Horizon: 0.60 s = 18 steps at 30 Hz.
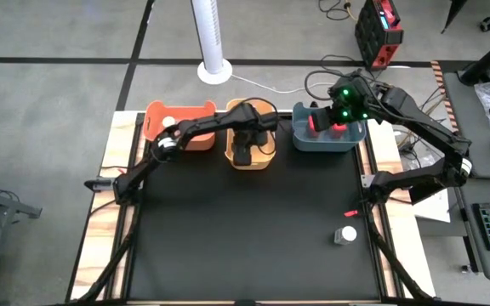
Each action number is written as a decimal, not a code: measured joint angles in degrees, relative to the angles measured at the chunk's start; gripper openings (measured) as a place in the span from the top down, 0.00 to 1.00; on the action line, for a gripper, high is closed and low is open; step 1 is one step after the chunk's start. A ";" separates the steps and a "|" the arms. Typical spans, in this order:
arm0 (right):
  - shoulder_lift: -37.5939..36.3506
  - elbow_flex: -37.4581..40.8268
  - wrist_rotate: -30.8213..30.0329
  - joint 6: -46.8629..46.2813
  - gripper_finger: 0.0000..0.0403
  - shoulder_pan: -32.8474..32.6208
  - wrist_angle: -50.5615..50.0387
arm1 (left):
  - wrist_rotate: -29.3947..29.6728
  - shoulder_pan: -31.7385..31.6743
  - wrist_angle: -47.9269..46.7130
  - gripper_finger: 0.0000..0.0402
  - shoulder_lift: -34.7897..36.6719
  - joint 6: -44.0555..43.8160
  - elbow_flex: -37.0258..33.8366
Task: Sort spices by type
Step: Put the green spice can into the yellow bin
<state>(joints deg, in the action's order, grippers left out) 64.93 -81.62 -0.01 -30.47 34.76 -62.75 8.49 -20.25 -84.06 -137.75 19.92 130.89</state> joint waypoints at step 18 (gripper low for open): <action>0.00 0.10 -0.04 0.56 0.97 0.00 0.01 | -3.21 0.07 2.29 0.66 0.00 -2.34 0.41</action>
<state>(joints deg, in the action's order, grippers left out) 64.93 -81.52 -0.05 -29.91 34.76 -62.74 5.28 -20.18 -81.77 -137.75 17.58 131.31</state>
